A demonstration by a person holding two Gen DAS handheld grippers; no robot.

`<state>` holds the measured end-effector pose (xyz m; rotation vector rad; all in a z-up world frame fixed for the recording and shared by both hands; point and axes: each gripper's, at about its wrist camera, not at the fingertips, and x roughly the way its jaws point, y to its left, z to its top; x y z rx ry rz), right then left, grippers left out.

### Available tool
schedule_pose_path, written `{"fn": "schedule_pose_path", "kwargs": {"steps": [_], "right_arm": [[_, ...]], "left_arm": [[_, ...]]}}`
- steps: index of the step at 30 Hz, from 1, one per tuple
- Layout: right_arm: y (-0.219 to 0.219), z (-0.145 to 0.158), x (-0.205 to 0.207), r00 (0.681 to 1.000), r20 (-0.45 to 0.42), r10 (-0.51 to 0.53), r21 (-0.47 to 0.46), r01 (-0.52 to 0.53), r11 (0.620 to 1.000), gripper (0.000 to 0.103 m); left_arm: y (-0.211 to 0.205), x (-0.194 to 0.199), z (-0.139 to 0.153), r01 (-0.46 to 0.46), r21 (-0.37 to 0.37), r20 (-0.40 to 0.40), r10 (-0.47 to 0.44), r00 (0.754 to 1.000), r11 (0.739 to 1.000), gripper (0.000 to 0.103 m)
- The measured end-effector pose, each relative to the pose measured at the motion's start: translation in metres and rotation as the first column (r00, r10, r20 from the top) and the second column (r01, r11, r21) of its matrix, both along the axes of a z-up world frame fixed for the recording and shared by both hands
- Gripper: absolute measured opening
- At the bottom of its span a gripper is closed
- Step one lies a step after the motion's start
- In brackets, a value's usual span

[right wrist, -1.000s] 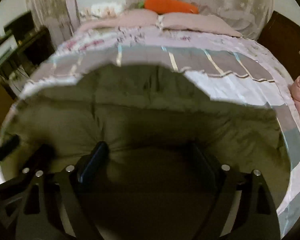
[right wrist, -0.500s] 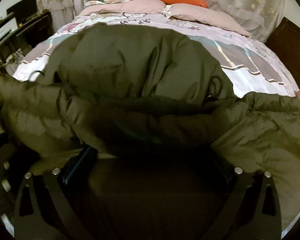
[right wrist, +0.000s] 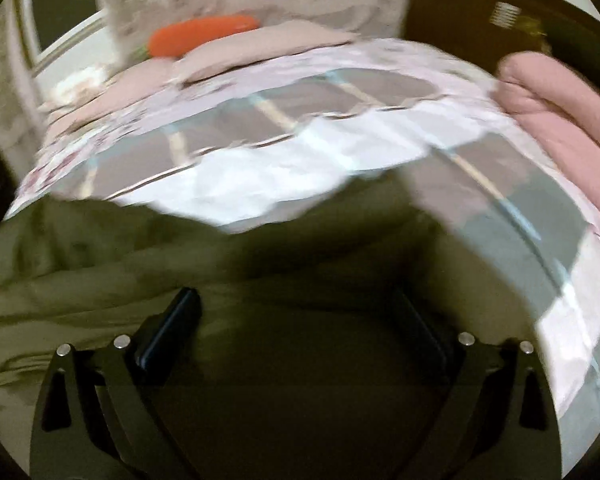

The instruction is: Fold large clothes

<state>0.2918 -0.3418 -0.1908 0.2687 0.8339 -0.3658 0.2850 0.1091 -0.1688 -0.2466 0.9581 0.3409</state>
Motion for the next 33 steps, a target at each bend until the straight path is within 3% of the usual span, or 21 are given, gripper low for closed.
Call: {"fn": "schedule_pose_path", "kwargs": {"steps": [2,4,6,8,11,13,16,21,26,29,33], "right_arm": [[0.001,-0.002,0.000,1.000,-0.018,0.005,-0.006,-0.005,1.000,0.096],[0.006,0.000,-0.003,1.000,-0.020,0.023,-0.064,-0.024,0.998,0.096],[-0.009,-0.008,-0.014,1.000,-0.013,0.007,-0.043,-0.008,0.999,0.096],[-0.022,-0.009,-0.025,0.999,-0.036,-0.037,-0.035,0.036,0.999,0.096],[-0.027,0.007,-0.043,0.993,-0.076,-0.088,-0.095,0.080,0.992,0.095],[-0.022,0.032,-0.058,0.993,-0.056,-0.101,-0.165,0.091,0.982,0.095],[-0.007,0.071,-0.083,1.000,0.002,-0.009,-0.146,0.010,0.989,0.096],[0.032,0.128,-0.141,0.986,0.022,0.165,-0.107,-0.162,0.981,0.098],[0.069,0.151,-0.230,0.966,0.112,0.232,-0.088,-0.223,0.971,0.102],[0.088,0.147,-0.254,0.957,0.117,0.266,-0.068,-0.259,0.963,0.102],[0.108,0.152,-0.269,0.940,0.130,0.315,-0.116,-0.301,0.947,0.102]], "left_arm": [[0.004,0.003,-0.005,-0.015,0.007,-0.035,0.015,0.999,1.000,0.081],[0.003,0.004,-0.009,-0.002,0.064,-0.049,0.005,0.999,0.998,0.081],[0.005,0.005,-0.013,0.004,0.095,-0.066,0.002,0.998,0.995,0.081],[0.015,0.003,-0.014,-0.014,0.059,-0.092,0.019,0.996,0.998,0.081],[0.032,-0.005,-0.005,-0.072,-0.002,-0.104,0.072,0.992,0.997,0.079],[0.042,-0.016,0.009,-0.103,-0.058,-0.068,0.099,0.993,0.993,0.076],[0.041,-0.039,0.036,-0.115,-0.120,-0.013,0.114,0.993,0.986,0.081],[-0.012,-0.092,0.092,0.056,-0.114,0.112,-0.043,0.993,0.992,0.087],[-0.068,-0.165,0.139,0.228,-0.072,0.258,-0.202,0.945,0.971,0.098],[-0.100,-0.204,0.155,0.321,-0.030,0.310,-0.297,0.903,0.947,0.098],[-0.128,-0.246,0.166,0.359,0.066,0.350,-0.358,0.865,0.931,0.101]]}}
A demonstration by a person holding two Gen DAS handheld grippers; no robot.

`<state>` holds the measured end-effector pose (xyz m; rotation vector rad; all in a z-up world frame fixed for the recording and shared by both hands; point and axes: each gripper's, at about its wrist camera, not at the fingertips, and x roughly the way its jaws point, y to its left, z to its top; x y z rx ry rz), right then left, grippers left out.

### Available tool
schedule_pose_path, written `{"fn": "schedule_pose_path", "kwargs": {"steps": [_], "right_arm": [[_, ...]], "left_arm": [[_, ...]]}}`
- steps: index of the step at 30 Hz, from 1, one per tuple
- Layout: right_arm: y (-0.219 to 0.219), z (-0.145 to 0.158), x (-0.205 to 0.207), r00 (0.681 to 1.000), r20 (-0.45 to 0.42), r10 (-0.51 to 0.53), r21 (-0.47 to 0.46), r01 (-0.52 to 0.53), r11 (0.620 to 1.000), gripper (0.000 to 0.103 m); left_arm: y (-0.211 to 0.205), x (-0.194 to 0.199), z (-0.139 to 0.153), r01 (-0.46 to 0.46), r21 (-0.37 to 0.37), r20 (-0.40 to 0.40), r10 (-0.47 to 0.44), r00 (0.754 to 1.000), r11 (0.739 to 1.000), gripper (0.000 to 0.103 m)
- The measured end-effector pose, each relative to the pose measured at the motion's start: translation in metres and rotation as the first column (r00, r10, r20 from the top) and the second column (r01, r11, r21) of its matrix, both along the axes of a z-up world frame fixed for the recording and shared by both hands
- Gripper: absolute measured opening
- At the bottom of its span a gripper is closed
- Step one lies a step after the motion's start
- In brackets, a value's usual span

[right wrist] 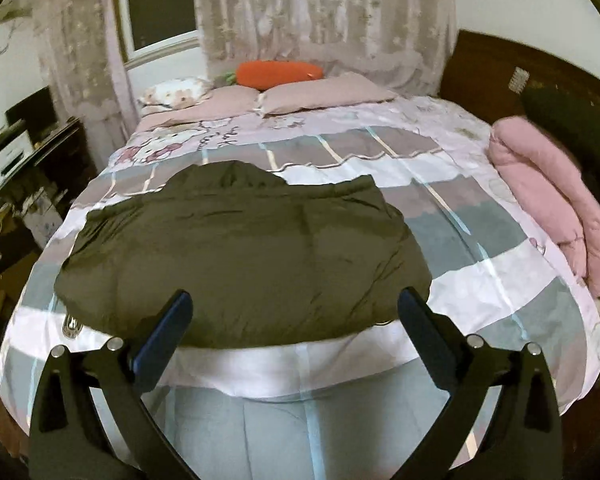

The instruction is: Fold large clothes

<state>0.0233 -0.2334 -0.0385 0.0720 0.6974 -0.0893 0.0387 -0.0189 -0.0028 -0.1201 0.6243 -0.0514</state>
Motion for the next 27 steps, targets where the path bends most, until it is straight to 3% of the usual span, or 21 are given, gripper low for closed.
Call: {"fn": "schedule_pose_path", "kwargs": {"steps": [7,16,27], "right_arm": [[0.013,0.020,-0.013,0.996,0.093,-0.002,-0.074,0.008,0.997,0.102],[0.029,0.005,-0.012,0.999,0.047,0.025,-0.069,-0.022,0.997,0.102],[0.041,-0.001,-0.012,0.998,0.032,0.055,-0.081,-0.052,0.995,0.102]], "left_arm": [[-0.027,-0.039,0.014,-0.010,0.164,0.131,-0.012,0.991,0.986,0.101],[-0.012,-0.040,0.013,-0.012,0.099,0.093,0.002,0.996,0.995,0.101],[-0.013,-0.042,0.010,0.000,0.109,0.084,-0.010,0.996,0.994,0.101]]}}
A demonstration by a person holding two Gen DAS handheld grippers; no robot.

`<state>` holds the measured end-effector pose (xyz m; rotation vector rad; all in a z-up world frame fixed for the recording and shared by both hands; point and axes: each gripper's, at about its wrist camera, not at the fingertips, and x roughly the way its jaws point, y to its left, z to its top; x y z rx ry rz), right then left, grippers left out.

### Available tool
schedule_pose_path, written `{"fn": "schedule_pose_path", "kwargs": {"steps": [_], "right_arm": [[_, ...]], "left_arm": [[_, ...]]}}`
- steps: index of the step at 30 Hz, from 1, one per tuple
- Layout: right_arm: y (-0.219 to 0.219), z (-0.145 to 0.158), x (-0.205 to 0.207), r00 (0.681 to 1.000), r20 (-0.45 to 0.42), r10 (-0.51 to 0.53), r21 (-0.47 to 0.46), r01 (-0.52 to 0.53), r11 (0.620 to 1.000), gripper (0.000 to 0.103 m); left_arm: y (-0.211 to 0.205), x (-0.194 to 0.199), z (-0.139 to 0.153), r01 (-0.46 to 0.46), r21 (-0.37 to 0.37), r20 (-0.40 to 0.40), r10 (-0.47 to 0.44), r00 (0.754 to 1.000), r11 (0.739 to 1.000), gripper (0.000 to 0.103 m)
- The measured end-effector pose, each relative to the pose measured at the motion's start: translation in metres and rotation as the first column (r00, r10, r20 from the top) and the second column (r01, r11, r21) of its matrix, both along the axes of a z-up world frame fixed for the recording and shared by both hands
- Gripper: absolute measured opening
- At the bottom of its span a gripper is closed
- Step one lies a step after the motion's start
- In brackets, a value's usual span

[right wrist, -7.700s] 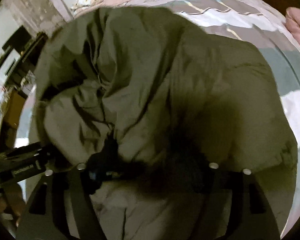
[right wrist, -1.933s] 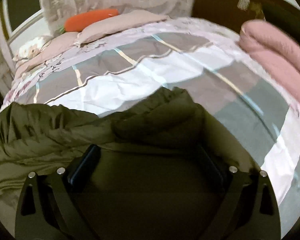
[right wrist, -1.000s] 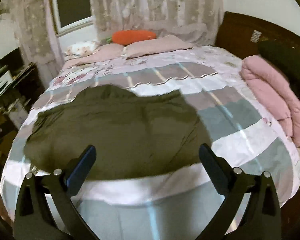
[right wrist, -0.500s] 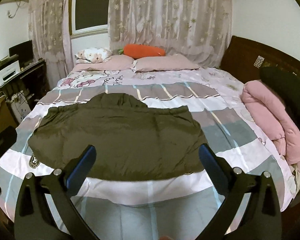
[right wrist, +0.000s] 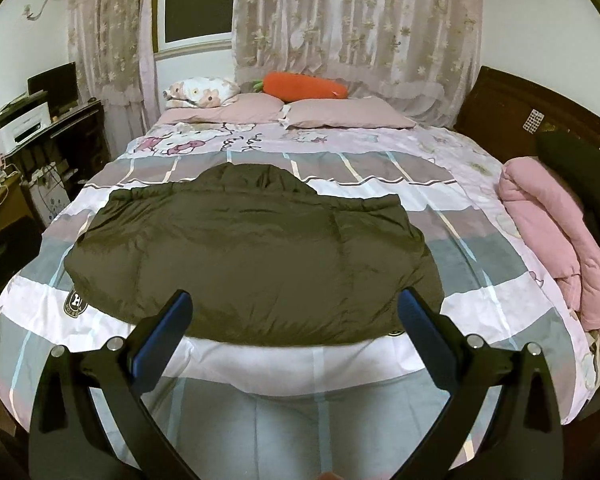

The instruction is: Fold large clothes

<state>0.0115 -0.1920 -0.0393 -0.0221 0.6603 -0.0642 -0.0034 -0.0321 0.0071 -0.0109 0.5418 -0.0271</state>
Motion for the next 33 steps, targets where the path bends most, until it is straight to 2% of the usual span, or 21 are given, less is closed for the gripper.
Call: {"fn": "schedule_pose_path", "kwargs": {"steps": [33], "right_arm": [[0.009,-0.004,-0.001,1.000,-0.009,-0.003,-0.002,0.003,1.000,0.102]], "left_arm": [[0.008,0.001,-0.011,0.012,0.000,-0.012,-0.012,1.000,1.000,0.101]]}}
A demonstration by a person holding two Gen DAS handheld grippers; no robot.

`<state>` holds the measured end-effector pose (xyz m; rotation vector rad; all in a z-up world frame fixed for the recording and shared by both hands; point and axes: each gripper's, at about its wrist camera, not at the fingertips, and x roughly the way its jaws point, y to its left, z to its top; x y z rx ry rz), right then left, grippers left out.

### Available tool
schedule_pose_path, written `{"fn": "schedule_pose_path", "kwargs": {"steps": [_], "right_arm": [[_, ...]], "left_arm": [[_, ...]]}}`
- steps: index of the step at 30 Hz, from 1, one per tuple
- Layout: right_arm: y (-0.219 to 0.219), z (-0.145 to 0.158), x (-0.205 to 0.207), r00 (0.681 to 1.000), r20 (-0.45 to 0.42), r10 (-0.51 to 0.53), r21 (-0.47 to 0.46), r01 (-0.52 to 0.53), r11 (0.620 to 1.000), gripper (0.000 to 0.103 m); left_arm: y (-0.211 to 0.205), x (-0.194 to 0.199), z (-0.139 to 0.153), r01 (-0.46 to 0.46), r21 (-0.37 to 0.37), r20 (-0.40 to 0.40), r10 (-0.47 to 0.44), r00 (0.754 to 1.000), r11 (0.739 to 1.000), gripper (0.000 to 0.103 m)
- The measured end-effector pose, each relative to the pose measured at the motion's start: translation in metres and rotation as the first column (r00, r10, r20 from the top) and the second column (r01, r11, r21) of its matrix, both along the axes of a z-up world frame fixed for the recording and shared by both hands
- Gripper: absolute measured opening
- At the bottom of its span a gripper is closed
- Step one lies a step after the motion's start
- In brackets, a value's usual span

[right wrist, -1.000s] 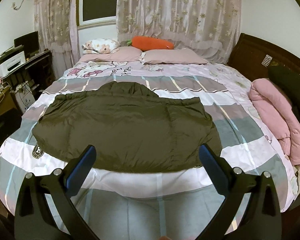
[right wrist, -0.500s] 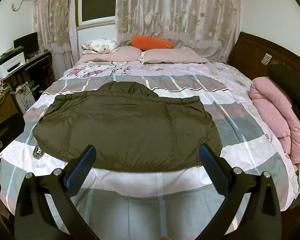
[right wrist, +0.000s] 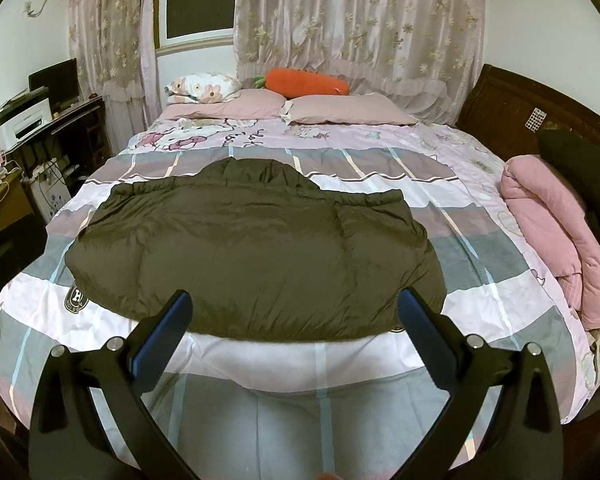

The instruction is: Fold large clothes

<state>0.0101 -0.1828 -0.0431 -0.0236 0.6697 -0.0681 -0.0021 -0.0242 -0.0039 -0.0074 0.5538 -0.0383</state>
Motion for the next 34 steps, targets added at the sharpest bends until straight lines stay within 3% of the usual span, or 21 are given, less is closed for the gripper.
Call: {"fn": "schedule_pose_path", "kwargs": {"steps": [8,13,25,29,34], "right_arm": [[0.000,-0.003,0.000,1.000,-0.005,0.006,-0.004,-0.006,1.000,0.102],[0.000,-0.006,-0.001,1.000,-0.007,0.014,-0.008,-0.014,1.000,0.102],[-0.002,-0.011,-0.002,0.999,-0.017,0.028,-0.016,-0.028,0.999,0.102],[-0.004,-0.010,-0.001,0.999,-0.017,0.031,-0.014,-0.031,0.999,0.102],[-0.004,-0.011,-0.001,0.999,-0.019,0.032,-0.016,-0.032,0.999,0.102]], "left_arm": [[0.000,0.001,0.000,-0.001,0.004,-0.012,0.001,1.000,1.000,0.101],[0.006,-0.001,0.000,0.011,-0.048,-0.011,-0.012,1.000,0.999,0.101],[-0.005,-0.005,0.003,-0.001,0.046,0.033,0.000,0.999,0.999,0.101],[-0.001,-0.002,0.003,0.033,-0.007,-0.004,-0.033,0.999,0.999,0.101],[-0.001,0.000,0.002,0.038,-0.002,-0.011,-0.038,0.999,0.999,0.101]]}}
